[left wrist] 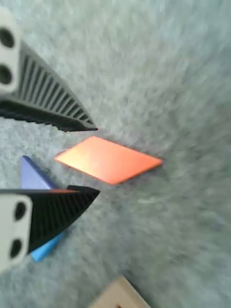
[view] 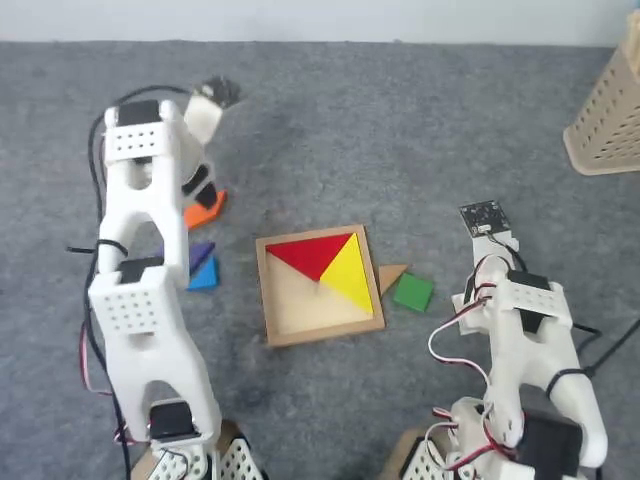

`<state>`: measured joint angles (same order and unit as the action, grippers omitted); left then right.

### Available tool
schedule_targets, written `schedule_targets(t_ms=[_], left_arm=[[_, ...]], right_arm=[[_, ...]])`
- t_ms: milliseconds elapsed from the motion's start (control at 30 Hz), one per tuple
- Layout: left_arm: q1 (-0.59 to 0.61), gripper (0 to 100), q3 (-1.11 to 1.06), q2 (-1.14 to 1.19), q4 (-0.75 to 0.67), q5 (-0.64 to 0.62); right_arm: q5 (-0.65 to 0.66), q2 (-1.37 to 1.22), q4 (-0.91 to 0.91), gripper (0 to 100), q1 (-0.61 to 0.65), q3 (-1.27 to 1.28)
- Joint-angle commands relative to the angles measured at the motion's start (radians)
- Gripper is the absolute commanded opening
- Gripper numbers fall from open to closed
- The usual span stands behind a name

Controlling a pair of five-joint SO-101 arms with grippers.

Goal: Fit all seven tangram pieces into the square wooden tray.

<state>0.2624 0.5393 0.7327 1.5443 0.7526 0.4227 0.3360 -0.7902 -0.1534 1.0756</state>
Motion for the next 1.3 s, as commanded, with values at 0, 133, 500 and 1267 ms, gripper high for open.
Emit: schedule_targets(t_ms=[0,133,500,1267], left_arm=[[0.011,18,0.008,0.011,0.003,0.066],[0.003,18,0.008,0.038,-0.018,0.097],[-0.012,18,0.051,0.132,-0.049,0.094],[-0.094,1,0.364,0.121,0.212,0.002]], right_arm=[[0.008,0.03,0.022,24.6,-0.018,-0.002],[0.008,0.03,0.022,24.6,-0.018,-0.002],[0.008,0.03,0.022,24.6,-0.018,-0.002],[0.009,0.03,0.022,24.6,-0.018,-0.002]])
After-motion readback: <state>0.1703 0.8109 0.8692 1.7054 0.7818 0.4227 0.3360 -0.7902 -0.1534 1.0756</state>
